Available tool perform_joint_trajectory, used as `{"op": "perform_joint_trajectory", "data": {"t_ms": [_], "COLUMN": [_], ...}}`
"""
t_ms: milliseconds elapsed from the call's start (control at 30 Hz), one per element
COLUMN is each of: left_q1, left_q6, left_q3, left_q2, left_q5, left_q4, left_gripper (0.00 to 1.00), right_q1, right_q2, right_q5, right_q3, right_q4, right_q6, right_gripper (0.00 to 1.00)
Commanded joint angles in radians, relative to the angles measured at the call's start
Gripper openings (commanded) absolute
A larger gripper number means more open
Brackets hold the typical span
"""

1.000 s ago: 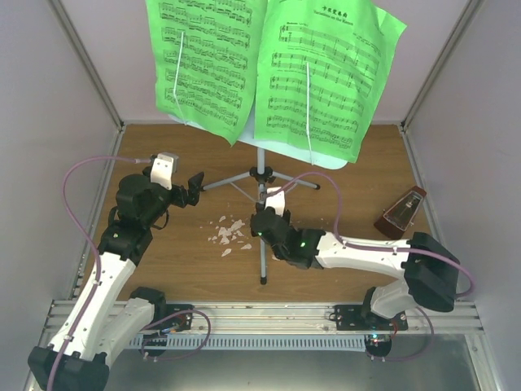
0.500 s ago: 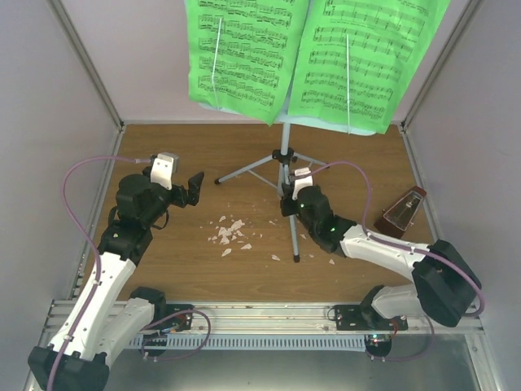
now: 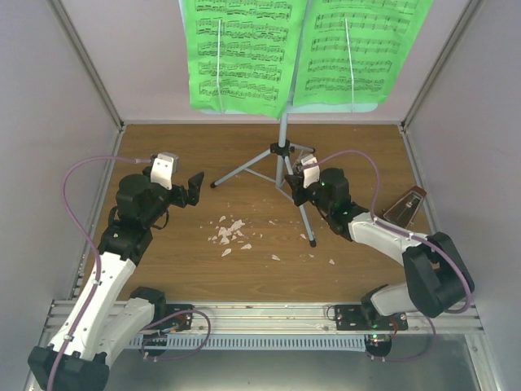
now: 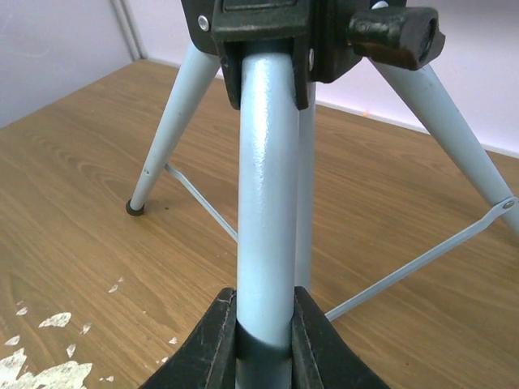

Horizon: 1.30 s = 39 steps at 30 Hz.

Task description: Pack up the instrument practice props

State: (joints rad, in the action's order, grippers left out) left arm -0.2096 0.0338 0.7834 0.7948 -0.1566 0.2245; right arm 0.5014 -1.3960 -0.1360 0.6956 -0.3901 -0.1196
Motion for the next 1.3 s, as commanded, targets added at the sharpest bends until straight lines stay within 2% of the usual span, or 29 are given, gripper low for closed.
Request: {"op": "perform_joint_trajectory", "data": {"t_ms": [0, 100, 133, 200, 267, 400, 533, 700, 933, 1100, 1267], "left_q1": [-0.004, -0.004, -0.005, -0.004, -0.004, -0.004, -0.004, -0.002, 0.051, 0.152, 0.198], "left_q6": [-0.006, -0.006, -0.007, -0.008, -0.006, -0.003, 0.015, 0.093, 0.198, 0.278, 0.349], "left_q3": [-0.002, -0.003, -0.003, -0.005, -0.007, -0.012, -0.004, 0.076, 0.339, 0.472, 0.530], "left_q2": [-0.002, -0.003, -0.006, -0.013, -0.021, -0.044, -0.064, -0.096, 0.003, 0.099, 0.162], "left_q5": [-0.005, -0.002, -0.001, 0.004, 0.013, 0.043, 0.067, 0.033, -0.287, -0.528, -0.636], "left_q4": [-0.039, -0.039, -0.040, -0.042, -0.045, -0.054, -0.051, 0.017, 0.179, 0.172, 0.087], "left_gripper": [0.99, 0.99, 0.99, 0.99, 0.99, 0.99, 0.99, 0.99, 0.99, 0.98, 0.89], "right_q1": [-0.015, -0.016, -0.016, -0.016, -0.017, -0.017, -0.020, -0.020, -0.020, -0.019, -0.018], "right_q2": [-0.017, -0.006, 0.001, 0.016, 0.039, 0.098, 0.151, 0.283, 0.502, 0.476, 0.416], "right_q5": [-0.125, -0.124, -0.123, -0.121, -0.115, -0.107, -0.105, -0.138, -0.245, -0.333, -0.432], "right_q3": [0.042, 0.036, 0.034, 0.029, 0.024, -0.009, -0.027, -0.068, 0.035, 0.269, 0.409], "right_q4": [-0.084, -0.084, -0.081, -0.072, -0.056, -0.032, 0.026, 0.101, 0.257, 0.394, 0.394], "right_q6": [0.207, 0.214, 0.215, 0.213, 0.212, 0.206, 0.181, 0.134, -0.038, -0.141, -0.258], "right_gripper": [0.00, 0.01, 0.06, 0.36, 0.58, 0.67, 0.79, 0.81, 0.90, 0.88, 0.86]}}
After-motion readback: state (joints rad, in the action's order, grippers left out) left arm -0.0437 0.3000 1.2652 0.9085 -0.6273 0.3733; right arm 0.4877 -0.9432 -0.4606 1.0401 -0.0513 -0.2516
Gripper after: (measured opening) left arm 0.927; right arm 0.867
